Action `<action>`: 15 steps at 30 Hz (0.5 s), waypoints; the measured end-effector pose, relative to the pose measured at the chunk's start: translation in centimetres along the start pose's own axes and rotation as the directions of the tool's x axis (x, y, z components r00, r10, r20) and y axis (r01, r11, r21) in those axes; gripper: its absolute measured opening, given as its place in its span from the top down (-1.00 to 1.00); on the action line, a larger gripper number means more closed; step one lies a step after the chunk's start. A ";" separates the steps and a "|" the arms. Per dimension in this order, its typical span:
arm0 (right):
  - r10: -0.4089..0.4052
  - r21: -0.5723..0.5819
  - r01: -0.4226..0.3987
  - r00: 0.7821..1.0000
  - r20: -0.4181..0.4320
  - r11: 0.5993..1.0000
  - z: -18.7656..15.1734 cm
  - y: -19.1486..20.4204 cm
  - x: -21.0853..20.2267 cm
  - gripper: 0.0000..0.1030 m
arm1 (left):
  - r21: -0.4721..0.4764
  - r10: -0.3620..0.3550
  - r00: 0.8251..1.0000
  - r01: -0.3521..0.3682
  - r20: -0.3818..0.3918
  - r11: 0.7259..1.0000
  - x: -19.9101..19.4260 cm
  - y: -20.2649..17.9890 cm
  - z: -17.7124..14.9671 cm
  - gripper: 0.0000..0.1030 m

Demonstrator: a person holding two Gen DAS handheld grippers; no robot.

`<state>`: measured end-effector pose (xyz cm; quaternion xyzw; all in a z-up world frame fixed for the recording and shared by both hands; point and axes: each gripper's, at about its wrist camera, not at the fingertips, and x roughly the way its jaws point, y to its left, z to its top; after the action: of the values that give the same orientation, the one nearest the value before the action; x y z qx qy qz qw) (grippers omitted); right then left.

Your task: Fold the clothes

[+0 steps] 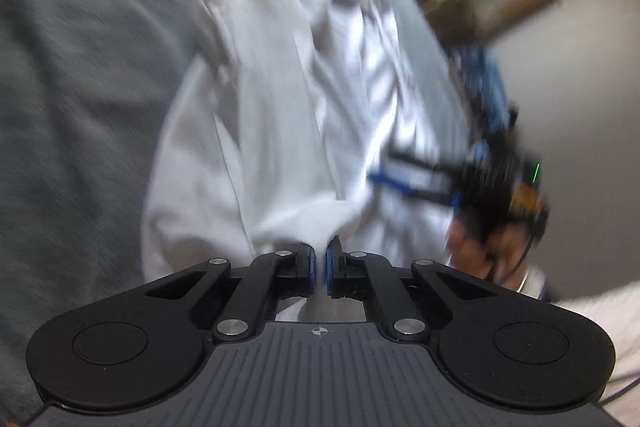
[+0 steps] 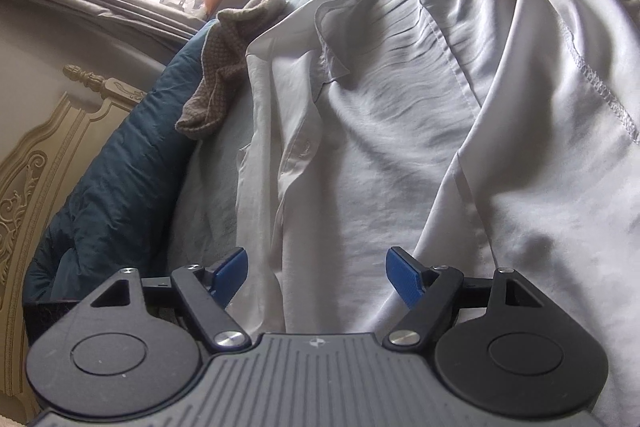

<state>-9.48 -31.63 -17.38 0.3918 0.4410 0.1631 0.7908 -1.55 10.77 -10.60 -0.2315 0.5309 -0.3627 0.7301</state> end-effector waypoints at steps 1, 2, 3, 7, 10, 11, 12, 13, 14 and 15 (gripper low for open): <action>-0.005 0.004 0.005 1.000 -0.001 1.000 0.0 -0.2 0.1 -0.54 | -0.027 -0.009 0.998 0.011 0.058 1.000 -1.4 0.6 1.2 0.94; -0.010 0.007 0.010 1.000 -0.002 1.000 0.0 -0.3 0.1 -0.53 | -0.044 -0.008 0.993 0.013 0.114 0.999 -2.5 1.0 2.4 0.94; -0.017 0.011 0.017 1.000 -0.003 1.000 0.0 -0.5 0.2 -0.53 | -0.058 -0.001 0.986 0.011 0.168 0.998 -3.5 1.4 3.6 0.94; -0.035 0.035 0.035 0.999 -0.007 0.999 0.0 -1.1 0.6 -0.52 | -0.107 0.059 0.917 -0.018 0.395 0.994 -7.9 3.0 8.5 0.94; -0.039 0.037 0.039 0.999 -0.009 0.999 0.1 -1.2 0.8 -0.52 | -0.170 0.146 0.800 -0.056 0.581 0.984 -11.0 4.1 11.6 0.94; -0.039 0.036 0.040 0.999 -0.010 0.999 0.1 -1.2 0.8 -0.52 | -0.209 0.201 0.746 -0.084 0.635 0.974 -11.9 4.7 12.4 0.94; -0.040 0.037 0.041 0.999 -0.010 0.999 0.1 -1.3 0.9 -0.52 | -0.255 0.263 0.684 -0.116 0.681 0.960 -12.8 5.2 13.2 0.93; -0.041 0.038 0.041 0.999 -0.011 0.998 0.2 -1.3 0.9 -0.52 | -0.302 0.324 0.615 -0.143 0.719 0.943 -13.7 5.8 14.1 0.91; -0.041 0.039 0.042 0.999 -0.012 0.998 0.2 -1.4 0.9 -0.51 | -0.357 0.386 0.561 -0.167 0.732 0.919 -14.2 6.7 14.9 0.83; -0.042 0.040 0.042 0.999 -0.013 0.998 0.2 -1.4 1.0 -0.51 | -0.413 0.442 0.551 -0.185 0.708 0.892 -14.2 8.1 15.7 0.48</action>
<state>-8.89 -32.04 -18.97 0.3973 0.4570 0.1399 0.7834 13.08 26.15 -2.73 -0.3711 0.2360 -0.0038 0.8981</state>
